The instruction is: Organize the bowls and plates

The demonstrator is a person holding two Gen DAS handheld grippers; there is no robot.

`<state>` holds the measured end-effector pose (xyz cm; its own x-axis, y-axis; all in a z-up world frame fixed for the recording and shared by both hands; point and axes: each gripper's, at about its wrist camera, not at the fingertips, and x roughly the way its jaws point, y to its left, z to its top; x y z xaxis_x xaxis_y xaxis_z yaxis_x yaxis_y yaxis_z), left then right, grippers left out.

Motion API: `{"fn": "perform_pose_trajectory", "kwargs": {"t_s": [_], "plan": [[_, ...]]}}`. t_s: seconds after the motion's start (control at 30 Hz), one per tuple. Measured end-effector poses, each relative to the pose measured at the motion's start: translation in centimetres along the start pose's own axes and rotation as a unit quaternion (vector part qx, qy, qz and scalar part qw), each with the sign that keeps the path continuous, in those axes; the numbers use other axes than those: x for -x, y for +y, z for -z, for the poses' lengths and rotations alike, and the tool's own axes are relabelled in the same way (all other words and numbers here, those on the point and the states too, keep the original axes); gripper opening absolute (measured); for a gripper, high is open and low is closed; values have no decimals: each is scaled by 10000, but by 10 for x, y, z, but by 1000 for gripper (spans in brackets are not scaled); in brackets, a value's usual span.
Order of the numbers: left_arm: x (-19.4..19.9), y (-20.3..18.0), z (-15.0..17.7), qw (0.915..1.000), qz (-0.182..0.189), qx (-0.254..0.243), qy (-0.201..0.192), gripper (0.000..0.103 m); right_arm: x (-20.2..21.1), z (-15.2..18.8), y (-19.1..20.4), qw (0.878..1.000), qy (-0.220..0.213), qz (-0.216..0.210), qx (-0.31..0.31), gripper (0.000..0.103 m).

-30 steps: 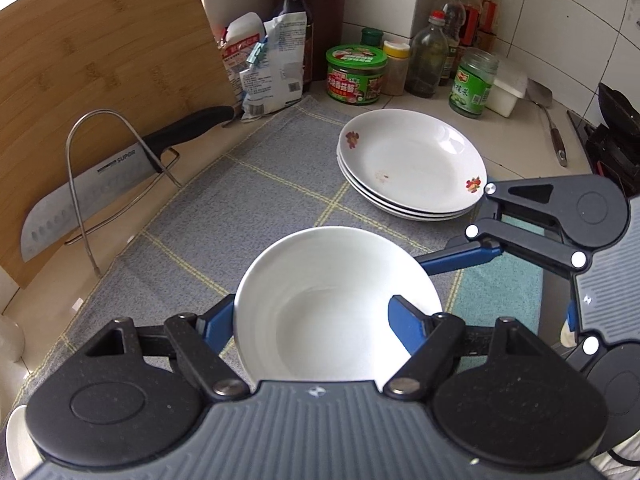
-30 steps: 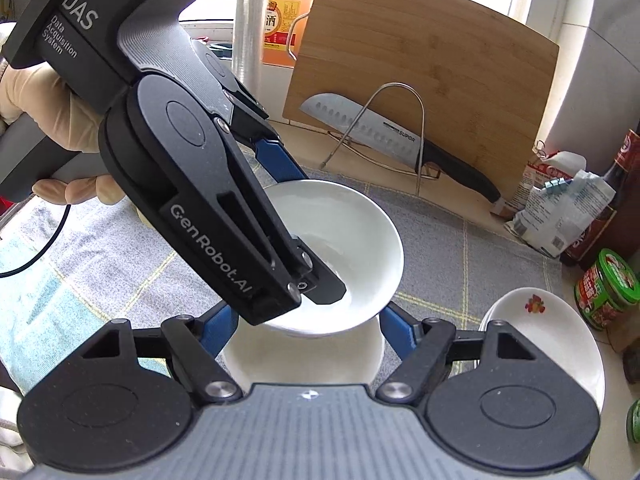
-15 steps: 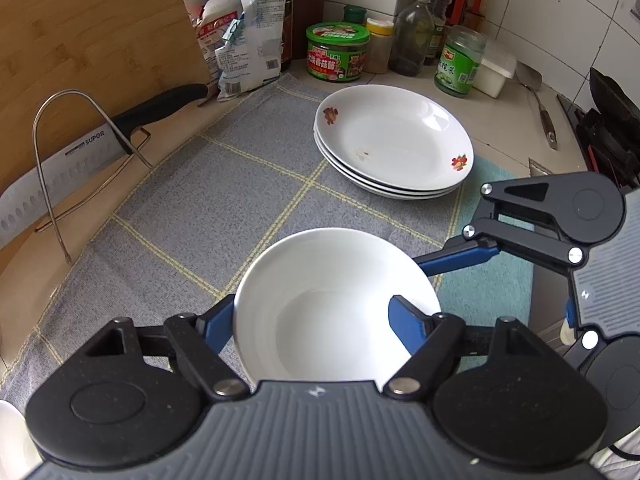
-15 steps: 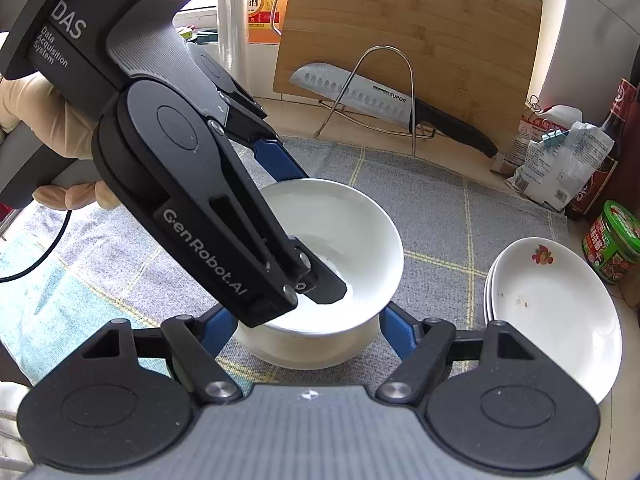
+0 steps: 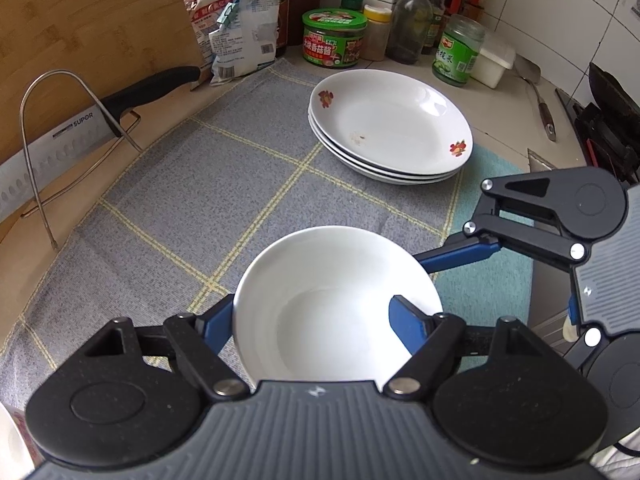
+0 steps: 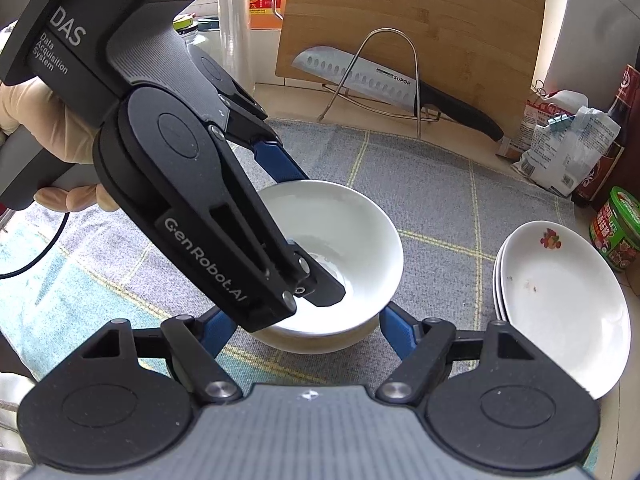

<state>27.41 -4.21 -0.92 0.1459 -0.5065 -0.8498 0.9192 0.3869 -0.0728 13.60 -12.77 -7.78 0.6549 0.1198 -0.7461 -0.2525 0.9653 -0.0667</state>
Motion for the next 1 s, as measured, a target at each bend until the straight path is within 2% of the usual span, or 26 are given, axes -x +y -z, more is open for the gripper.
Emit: {"fn": "perform_pose_trajectory", "kwargs": {"t_s": [0.5,0.57,0.6,0.63,0.83,1.0], "plan": [[-1,2,3,9999,29,47,-113,82,-2,0,-3,9999,5,-74,-98,82],[2,4,4,9998,47,105,-173,86,-1,1,-4,9999,-71,29,-82,93],[4,5,4,9997,29,123,-229,86,1,2,-4,9998,-151,57,-83,102],[7,5,5,9995,8,147,-284,87,4,2,-5,9997,-216,20,-98,103],[29,20,15,9947,-243,665,-739,96,13,2,-11,9988,-409,6,-256,103],[47,30,32,9855,-703,1102,-1077,99,17,3,-16,9978,-536,91,-392,103]]}}
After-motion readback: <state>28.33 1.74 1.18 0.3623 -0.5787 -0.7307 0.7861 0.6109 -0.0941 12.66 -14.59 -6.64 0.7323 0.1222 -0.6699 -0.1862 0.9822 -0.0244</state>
